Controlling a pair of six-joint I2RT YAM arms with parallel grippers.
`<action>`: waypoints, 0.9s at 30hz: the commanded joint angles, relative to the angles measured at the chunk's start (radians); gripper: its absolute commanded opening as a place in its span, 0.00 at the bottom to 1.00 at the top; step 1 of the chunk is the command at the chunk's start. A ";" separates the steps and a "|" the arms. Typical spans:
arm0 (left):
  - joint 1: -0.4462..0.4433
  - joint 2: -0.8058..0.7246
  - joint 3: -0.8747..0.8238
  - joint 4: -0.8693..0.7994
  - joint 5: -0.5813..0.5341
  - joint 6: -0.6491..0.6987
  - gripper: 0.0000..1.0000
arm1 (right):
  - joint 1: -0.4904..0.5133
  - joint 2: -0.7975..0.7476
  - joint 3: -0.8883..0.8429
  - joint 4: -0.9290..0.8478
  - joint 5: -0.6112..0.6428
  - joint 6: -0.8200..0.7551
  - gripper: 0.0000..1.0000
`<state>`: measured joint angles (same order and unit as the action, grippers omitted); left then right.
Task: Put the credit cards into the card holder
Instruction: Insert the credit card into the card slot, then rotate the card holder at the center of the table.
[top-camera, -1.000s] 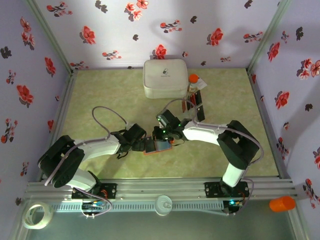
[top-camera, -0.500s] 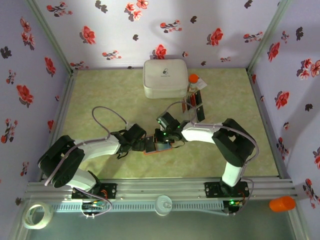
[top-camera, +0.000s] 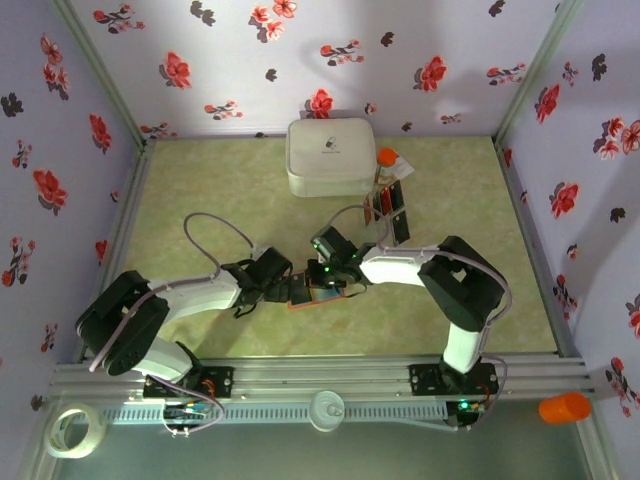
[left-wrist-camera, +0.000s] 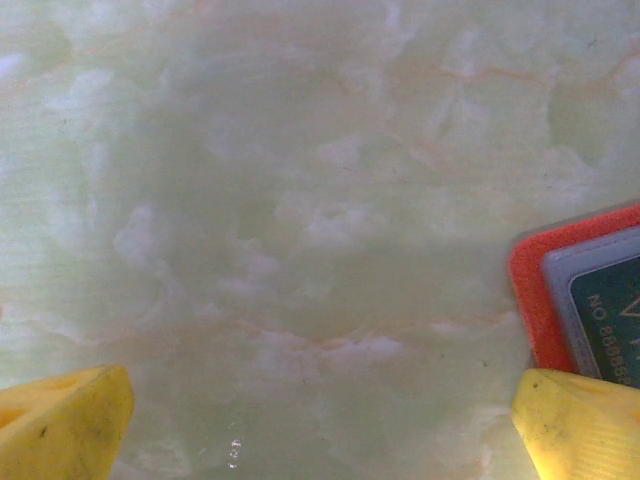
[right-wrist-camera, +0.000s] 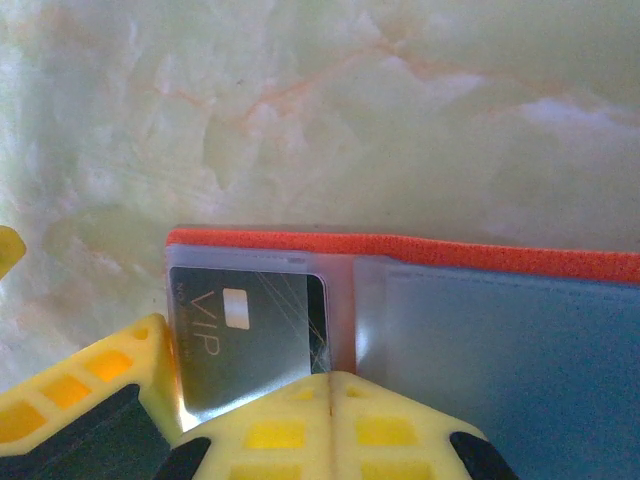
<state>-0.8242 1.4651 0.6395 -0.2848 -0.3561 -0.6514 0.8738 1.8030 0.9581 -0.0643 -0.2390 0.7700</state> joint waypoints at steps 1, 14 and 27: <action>0.007 0.028 -0.020 0.021 0.009 0.011 1.00 | 0.017 -0.015 0.010 -0.025 -0.007 0.000 0.04; 0.012 -0.046 -0.011 -0.026 -0.006 0.021 1.00 | -0.064 -0.269 -0.001 -0.252 0.158 -0.100 0.36; 0.036 -0.139 0.018 -0.085 -0.012 0.038 1.00 | -0.081 -0.246 -0.053 -0.320 0.310 -0.141 0.46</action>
<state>-0.7982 1.3548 0.6388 -0.3305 -0.3557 -0.6392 0.8024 1.5288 0.9241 -0.3729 0.0284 0.6449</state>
